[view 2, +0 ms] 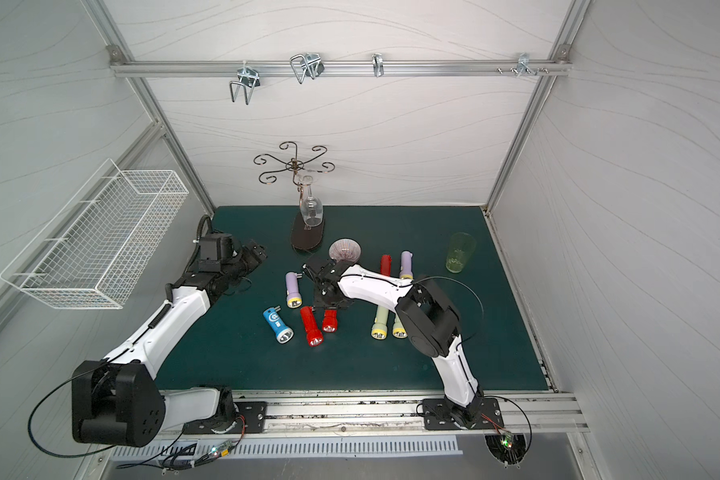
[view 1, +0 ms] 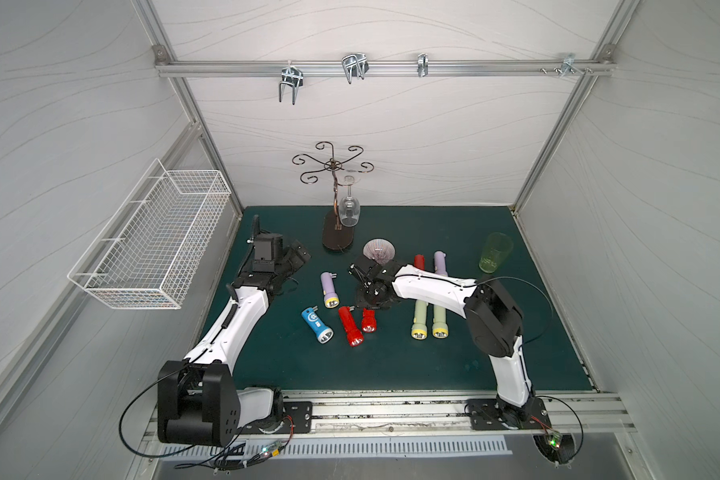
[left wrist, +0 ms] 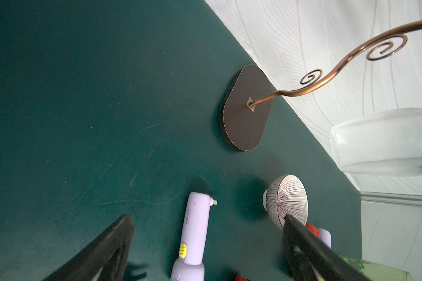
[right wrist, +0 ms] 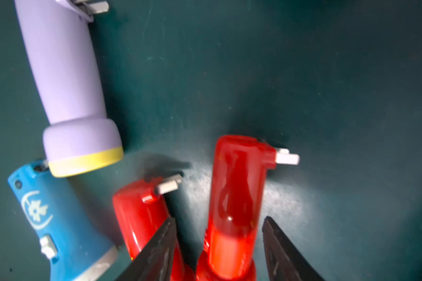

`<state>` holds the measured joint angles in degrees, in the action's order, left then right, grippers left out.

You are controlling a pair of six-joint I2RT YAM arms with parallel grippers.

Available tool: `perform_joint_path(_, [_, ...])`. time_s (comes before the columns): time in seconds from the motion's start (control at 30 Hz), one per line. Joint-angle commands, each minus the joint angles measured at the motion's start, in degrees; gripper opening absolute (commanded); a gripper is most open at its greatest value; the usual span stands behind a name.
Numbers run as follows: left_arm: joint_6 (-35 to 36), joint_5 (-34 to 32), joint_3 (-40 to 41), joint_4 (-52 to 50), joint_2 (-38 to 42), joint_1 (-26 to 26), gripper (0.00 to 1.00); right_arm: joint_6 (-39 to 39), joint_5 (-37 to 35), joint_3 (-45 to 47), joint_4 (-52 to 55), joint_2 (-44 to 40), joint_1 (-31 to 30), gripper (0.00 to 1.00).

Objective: Close the plug at the bottom of the flashlight
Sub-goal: Pick up the flashlight from the center of the board.

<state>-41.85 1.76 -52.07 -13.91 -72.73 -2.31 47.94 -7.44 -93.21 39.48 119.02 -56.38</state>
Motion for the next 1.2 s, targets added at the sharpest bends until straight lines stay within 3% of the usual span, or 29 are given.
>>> perform_joint_path(0.0, [-0.7,1.6,0.0,3.1,1.0,0.4,0.96,2.5,-3.5,-2.9,5.0,2.9,-0.4,0.56])
perform_joint_path(0.37, [-2.0,2.7,0.0,3.2,1.3,0.8,0.96,4.8,-5.6,-6.1,9.8,8.4,-0.4,0.45])
perform_joint_path(0.57, [-2.1,2.6,0.0,3.1,1.2,1.0,0.96,1.6,-6.2,-0.4,9.2,3.6,0.1,0.4])
perform_joint_path(0.77, [-2.3,3.1,-0.1,2.9,1.3,1.1,0.96,-1.5,-3.5,11.2,5.4,-3.0,1.6,0.4])
perform_joint_path(0.83, [-2.4,3.5,-0.2,2.9,1.4,1.1,0.96,-2.1,-3.1,13.3,5.1,-3.9,1.7,0.45])
perform_joint_path(0.97, [-2.8,4.3,-0.1,3.2,1.1,1.1,0.96,-2.6,-3.1,14.3,5.6,-4.0,2.5,0.54])
perform_joint_path(1.17, [-2.8,4.3,0.1,3.5,1.1,1.0,0.96,-4.0,-3.9,11.6,7.5,-2.1,3.8,0.54])
